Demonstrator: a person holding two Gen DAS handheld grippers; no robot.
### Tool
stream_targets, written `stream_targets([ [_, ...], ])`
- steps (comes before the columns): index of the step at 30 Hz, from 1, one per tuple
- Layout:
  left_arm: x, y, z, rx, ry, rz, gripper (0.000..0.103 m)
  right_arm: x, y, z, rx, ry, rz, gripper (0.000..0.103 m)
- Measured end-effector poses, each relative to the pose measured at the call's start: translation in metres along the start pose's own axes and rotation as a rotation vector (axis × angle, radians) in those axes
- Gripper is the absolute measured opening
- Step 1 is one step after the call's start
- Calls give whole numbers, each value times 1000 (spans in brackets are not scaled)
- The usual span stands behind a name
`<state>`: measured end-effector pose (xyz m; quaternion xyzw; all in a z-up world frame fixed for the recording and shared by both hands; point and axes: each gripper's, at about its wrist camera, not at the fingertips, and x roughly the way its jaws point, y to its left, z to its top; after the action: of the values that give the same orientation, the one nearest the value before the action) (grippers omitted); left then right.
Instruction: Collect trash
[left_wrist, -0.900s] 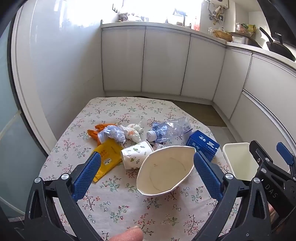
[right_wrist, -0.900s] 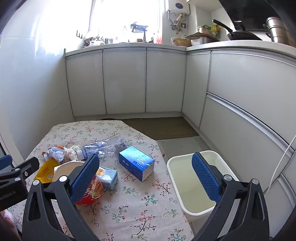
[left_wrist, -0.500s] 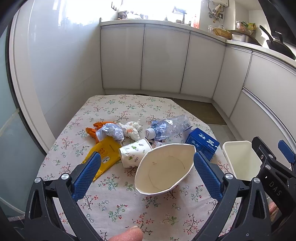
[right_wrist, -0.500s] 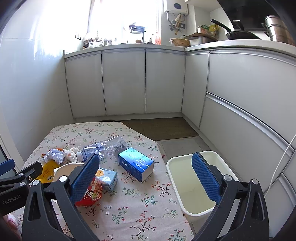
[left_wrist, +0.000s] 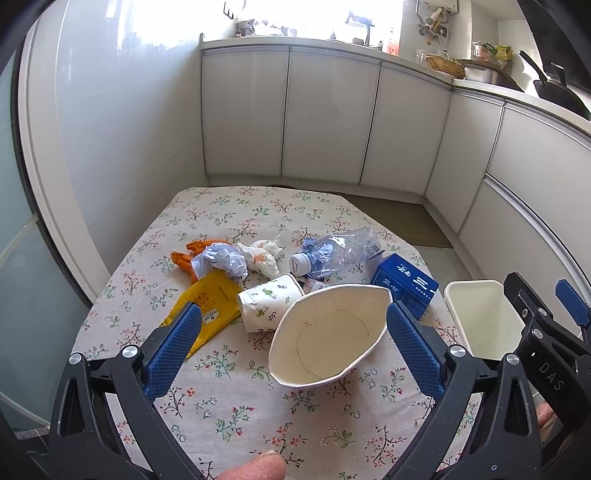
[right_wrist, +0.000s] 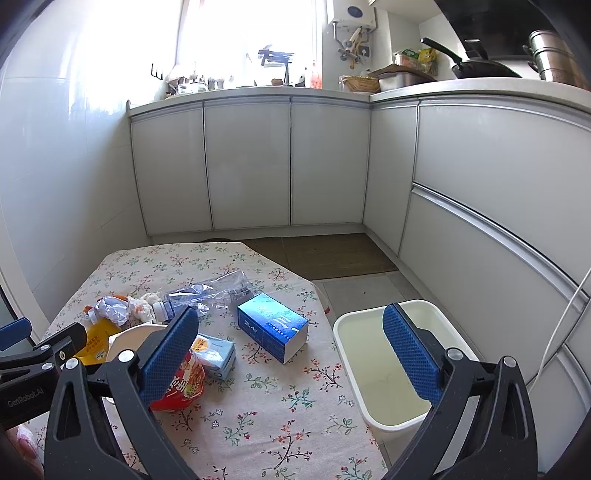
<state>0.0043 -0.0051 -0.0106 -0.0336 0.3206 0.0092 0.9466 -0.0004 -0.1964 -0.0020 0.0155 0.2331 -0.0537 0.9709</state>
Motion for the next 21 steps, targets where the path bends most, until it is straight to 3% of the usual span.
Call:
stream_targets([
  [5, 3, 0, -2, -5, 13, 1, 96, 1, 1, -1, -2, 2, 0, 97],
  [14, 7, 2, 0, -30, 108, -6, 96, 4, 2, -3, -1, 9, 3, 97],
  [21, 5, 3, -1, -45, 60, -23, 96, 5, 0, -4, 19, 33, 16, 97],
])
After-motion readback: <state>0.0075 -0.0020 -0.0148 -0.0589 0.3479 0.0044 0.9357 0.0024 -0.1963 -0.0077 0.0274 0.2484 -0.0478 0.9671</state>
